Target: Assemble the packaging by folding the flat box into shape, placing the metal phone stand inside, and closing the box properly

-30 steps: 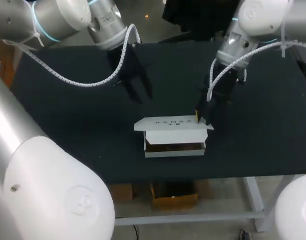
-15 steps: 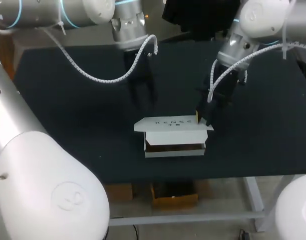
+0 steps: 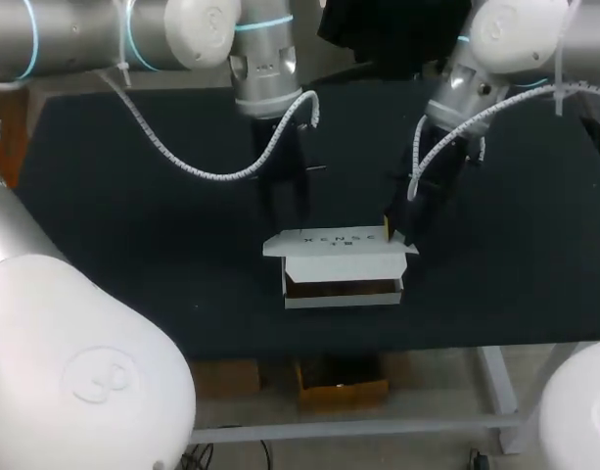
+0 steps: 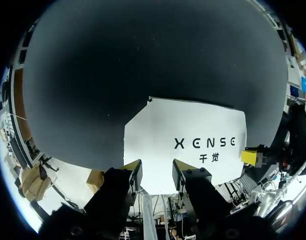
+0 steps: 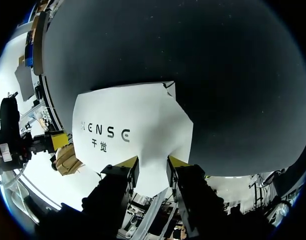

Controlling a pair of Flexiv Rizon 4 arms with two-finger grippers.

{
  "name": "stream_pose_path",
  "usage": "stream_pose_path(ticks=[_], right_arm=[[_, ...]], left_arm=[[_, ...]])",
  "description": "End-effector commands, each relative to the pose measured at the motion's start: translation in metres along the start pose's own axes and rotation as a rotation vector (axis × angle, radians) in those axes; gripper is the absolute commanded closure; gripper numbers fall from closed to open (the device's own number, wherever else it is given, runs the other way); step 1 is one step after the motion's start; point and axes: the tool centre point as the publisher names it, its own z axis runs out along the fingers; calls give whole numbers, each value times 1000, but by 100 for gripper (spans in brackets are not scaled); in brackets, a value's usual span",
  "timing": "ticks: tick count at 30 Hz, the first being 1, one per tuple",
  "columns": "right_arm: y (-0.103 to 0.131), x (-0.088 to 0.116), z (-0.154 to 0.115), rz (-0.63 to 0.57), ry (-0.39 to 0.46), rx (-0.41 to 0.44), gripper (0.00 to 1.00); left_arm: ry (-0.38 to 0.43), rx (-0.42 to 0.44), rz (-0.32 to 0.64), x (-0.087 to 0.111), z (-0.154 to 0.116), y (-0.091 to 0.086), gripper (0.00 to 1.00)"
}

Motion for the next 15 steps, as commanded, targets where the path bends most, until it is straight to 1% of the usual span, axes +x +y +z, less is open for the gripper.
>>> stream_pose_path(ticks=[1, 4, 15], right_arm=[[-1, 0, 1, -1, 2, -4, 67], [-2, 0, 2, -1, 3, -5, 66], [-4, -2, 4, -3, 18, -15, 65]], left_arm=[[51, 28, 6, -7, 10, 7, 59], [67, 39, 22, -8, 13, 8, 56], [109, 52, 55, -10, 22, 5, 58]])
